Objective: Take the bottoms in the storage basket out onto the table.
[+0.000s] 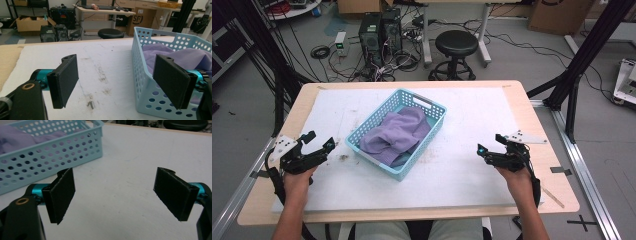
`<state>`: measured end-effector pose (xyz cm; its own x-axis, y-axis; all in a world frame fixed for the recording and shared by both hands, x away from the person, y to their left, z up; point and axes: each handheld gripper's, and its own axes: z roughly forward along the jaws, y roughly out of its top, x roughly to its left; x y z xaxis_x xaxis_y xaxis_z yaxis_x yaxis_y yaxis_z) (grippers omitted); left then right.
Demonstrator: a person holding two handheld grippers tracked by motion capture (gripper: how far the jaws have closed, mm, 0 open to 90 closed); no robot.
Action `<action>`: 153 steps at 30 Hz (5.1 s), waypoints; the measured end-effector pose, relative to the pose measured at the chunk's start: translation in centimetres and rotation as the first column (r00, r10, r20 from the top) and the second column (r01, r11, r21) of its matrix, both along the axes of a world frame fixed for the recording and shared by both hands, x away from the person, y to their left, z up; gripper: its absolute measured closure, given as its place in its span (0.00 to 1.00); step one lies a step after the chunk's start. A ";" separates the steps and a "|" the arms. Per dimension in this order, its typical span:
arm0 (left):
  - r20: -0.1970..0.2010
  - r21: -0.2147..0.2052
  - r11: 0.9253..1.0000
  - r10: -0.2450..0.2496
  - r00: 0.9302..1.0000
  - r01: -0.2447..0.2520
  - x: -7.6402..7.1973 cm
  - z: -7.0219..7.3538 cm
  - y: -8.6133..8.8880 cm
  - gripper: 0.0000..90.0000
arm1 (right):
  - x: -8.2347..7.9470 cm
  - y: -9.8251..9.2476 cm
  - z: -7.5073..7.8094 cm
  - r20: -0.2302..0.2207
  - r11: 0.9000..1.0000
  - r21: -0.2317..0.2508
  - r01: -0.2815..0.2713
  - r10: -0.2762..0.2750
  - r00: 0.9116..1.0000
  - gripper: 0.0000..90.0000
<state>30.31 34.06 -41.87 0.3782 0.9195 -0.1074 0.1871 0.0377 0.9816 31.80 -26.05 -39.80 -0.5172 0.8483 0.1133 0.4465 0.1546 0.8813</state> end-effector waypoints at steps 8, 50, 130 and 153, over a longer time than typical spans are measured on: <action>0.004 -0.023 1.000 0.012 1.000 -0.012 -0.1 0.0 0.3 0.23 | 1.0 2.7 2.5 0.031 0.994 0.000 -0.109 0.109 0.994 0.19; 0.017 -0.037 0.999 0.023 1.000 -0.022 -0.1 0.0 1.0 0.23 | 10.8 21.9 5.3 -0.152 0.845 -0.118 -0.522 0.504 0.850 0.19; 0.016 -0.064 0.997 0.038 0.999 -0.037 -0.2 -0.2 1.5 0.24 | 16.2 26.1 3.5 -0.238 0.862 -0.063 -0.503 0.477 0.846 0.98; 0.019 -0.074 0.997 0.034 0.999 -0.033 -0.3 -0.2 1.4 0.24 | 13.3 18.9 13.6 0.033 0.869 -0.003 -0.494 0.494 0.869 0.99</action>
